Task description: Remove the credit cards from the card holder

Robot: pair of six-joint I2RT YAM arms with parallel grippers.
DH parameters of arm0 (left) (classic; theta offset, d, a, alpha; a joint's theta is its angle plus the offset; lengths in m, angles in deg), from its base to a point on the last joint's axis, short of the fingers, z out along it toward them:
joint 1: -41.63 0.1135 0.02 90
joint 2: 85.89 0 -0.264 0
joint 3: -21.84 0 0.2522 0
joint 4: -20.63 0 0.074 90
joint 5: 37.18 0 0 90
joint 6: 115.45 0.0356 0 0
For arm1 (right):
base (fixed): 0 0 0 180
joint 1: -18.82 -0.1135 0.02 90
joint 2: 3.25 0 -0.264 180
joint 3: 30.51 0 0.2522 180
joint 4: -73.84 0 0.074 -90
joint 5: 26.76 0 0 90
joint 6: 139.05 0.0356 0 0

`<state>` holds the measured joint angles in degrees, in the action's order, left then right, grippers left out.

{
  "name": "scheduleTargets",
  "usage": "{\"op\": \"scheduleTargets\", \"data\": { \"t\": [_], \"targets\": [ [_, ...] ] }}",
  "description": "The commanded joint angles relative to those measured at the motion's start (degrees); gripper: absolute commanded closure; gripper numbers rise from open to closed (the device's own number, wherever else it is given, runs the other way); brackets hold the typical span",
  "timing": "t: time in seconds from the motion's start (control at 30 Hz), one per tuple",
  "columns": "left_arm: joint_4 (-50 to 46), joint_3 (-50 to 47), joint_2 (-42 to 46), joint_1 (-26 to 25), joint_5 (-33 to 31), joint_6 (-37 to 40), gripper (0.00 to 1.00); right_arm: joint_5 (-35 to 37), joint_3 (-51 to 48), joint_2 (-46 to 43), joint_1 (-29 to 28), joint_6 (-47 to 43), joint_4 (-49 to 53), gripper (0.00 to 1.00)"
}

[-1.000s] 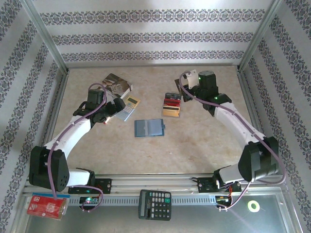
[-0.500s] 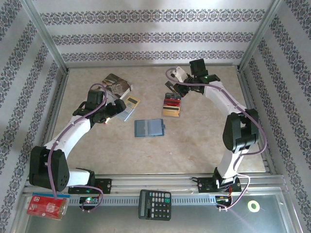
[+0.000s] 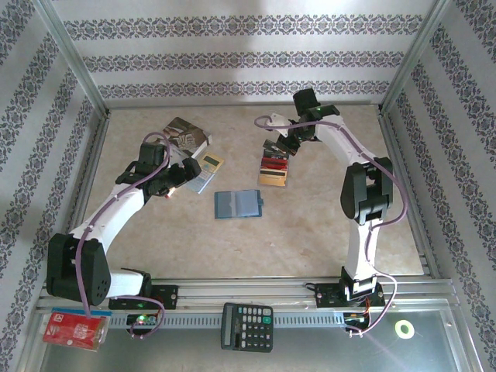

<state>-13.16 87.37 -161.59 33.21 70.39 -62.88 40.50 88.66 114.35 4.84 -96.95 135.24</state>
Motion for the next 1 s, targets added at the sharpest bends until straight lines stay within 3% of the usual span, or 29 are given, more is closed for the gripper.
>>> {"op": "scheduleTargets", "data": {
  "t": [0.0,0.33,0.63,0.97],
  "targets": [
    [-1.4,1.5,0.2,0.9,0.3,1.4,0.00,2.3,2.2,1.0,0.0,-5.6,4.0,1.00],
    [-1.9,1.7,0.1,0.9,0.3,2.1,0.00,8.0,5.2,3.8,-1.7,-10.9,5.4,1.00],
    [-2.3,1.2,0.8,1.0,0.0,2.3,0.00,8.3,6.3,5.2,-2.5,-12.3,5.1,1.00],
    [-2.6,1.6,0.5,1.0,0.5,2.4,0.00,9.6,6.6,5.9,-3.5,-13.2,3.7,0.94]
  ]
}}
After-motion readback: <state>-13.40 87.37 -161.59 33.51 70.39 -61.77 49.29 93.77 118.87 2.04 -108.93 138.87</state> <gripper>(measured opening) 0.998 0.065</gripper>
